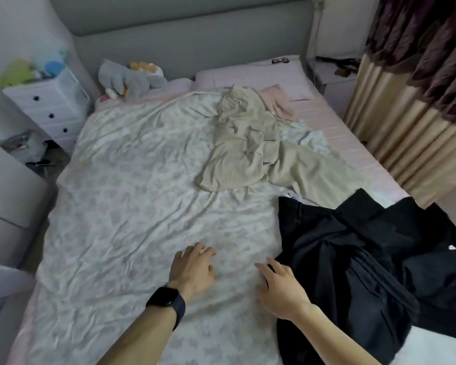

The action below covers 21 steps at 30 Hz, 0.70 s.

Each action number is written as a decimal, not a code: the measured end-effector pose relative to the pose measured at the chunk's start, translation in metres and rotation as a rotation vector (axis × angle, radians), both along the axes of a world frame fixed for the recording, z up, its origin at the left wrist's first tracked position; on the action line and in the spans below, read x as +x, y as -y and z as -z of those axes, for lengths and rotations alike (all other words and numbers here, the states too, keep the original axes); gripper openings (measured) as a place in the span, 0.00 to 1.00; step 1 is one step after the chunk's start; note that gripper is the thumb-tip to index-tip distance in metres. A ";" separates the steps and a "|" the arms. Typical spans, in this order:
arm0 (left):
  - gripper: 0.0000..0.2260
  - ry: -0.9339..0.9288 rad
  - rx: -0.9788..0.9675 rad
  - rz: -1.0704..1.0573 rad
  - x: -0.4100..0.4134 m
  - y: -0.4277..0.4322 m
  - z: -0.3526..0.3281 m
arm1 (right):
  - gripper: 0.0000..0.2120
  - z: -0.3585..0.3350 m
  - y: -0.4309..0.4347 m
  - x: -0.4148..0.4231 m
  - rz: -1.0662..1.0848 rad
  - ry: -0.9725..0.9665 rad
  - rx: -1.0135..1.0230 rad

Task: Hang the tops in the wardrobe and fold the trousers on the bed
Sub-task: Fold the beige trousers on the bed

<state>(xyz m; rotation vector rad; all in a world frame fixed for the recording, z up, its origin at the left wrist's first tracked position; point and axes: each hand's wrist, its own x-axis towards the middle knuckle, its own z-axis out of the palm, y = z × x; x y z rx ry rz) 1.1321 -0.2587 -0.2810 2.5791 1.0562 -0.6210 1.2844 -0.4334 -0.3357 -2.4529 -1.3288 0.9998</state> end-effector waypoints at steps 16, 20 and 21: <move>0.24 -0.155 0.575 0.333 0.156 -0.251 0.201 | 0.28 0.253 -0.168 0.072 -0.031 0.309 -0.053; 0.22 0.055 0.443 0.180 0.164 -0.249 0.203 | 0.28 0.259 -0.176 0.080 -0.025 0.254 -0.107; 0.24 0.127 0.391 0.173 0.159 -0.238 0.201 | 0.28 0.257 -0.179 0.083 -0.035 0.232 -0.146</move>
